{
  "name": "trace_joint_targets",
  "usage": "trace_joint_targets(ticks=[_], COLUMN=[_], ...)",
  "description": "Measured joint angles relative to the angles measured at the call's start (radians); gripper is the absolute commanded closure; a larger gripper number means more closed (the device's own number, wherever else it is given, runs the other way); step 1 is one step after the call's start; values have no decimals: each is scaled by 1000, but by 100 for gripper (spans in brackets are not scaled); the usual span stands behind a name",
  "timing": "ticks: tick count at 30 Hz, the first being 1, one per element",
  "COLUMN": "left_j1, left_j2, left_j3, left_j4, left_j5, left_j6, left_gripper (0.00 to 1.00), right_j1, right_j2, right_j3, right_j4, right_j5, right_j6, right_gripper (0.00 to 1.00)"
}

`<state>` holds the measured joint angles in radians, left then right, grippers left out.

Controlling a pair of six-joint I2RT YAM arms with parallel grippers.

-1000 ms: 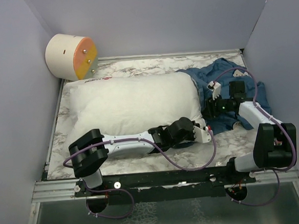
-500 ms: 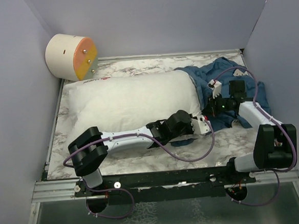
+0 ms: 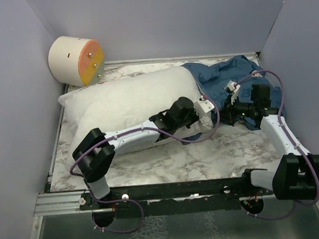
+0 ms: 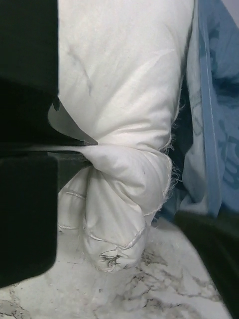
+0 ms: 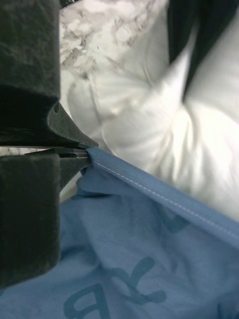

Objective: Put the pillow into the pillowcase
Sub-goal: Stuff the pillow into the pillowcase.

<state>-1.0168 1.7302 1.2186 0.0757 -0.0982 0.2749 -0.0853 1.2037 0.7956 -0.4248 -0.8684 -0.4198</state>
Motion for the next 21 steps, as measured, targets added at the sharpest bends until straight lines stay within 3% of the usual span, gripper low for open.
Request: trace_joint_targets(ticks=[2,13,21], left_j1=[31,144,159], left_j2=[0,0,-54], left_j3=[8,32,8], left_j4=[-3,3,30], left_j5=[15,228,364], left_j6=[-55,-378,-361], left_gripper=[96,53,30], right_j1=[0,2,14], right_j2=[0,78,82], right_j3=[0,33,34], right_j4=[-10,-159,-148], right_j5=[-59,-288,-267], right_j6=[-26,-213,-177], right_gripper=[99,99,99])
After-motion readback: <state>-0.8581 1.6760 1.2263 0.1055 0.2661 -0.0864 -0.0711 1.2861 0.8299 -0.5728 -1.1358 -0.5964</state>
